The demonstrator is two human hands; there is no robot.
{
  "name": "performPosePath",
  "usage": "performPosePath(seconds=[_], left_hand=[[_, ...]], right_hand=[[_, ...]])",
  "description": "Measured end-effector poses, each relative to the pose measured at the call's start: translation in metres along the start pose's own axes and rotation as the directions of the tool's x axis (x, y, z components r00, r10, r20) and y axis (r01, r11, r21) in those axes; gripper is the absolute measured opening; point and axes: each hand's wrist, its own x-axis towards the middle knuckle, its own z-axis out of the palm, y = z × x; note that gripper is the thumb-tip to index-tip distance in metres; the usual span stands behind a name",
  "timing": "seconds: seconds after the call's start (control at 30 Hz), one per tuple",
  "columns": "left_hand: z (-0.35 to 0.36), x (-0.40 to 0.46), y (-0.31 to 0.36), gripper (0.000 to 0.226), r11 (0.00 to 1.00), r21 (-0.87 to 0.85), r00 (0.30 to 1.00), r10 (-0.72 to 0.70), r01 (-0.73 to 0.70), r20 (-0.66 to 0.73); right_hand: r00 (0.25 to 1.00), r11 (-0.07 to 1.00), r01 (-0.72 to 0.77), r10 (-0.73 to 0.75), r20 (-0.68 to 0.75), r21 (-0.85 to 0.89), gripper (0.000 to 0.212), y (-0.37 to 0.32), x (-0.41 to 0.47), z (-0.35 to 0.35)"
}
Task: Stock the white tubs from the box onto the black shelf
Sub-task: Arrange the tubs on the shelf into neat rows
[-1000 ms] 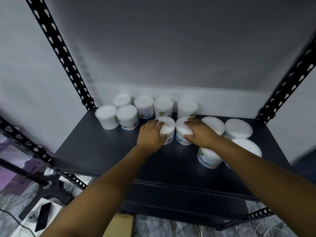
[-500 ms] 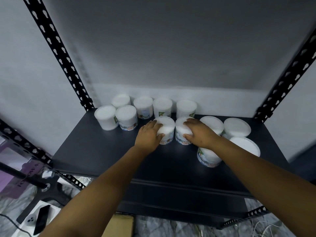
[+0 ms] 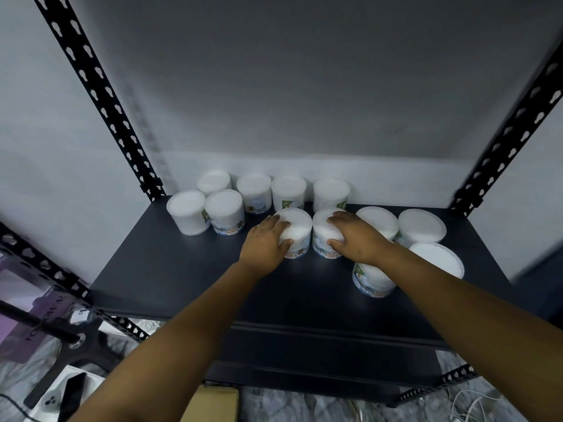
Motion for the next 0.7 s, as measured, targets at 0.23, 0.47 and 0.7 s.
performPosePath(seconds=[0.23, 0.47, 0.7], left_hand=[[0.0009, 0.0006, -0.0004, 0.055, 0.999, 0.030, 1.000, 0.017, -0.017, -0.013], [0.0005, 0.0045, -0.0052, 0.052, 0.999, 0.015, 0.999, 0.028, -0.028, 0.021], [0.0001, 0.0049, -0.0069, 0.052, 1.000, -0.004, 0.999, 0.026, -0.026, 0.021]], right_hand=[[1.000, 1.000, -0.004, 0.004, -0.013, -0.015, 0.061, 0.0007, -0.0028, 0.0018], [1.000, 1.000, 0.001, -0.001, -0.005, -0.013, 0.060, 0.0014, -0.0031, 0.0007], [1.000, 1.000, 0.005, -0.005, 0.008, 0.023, 0.060, 0.0051, -0.0037, -0.0005]])
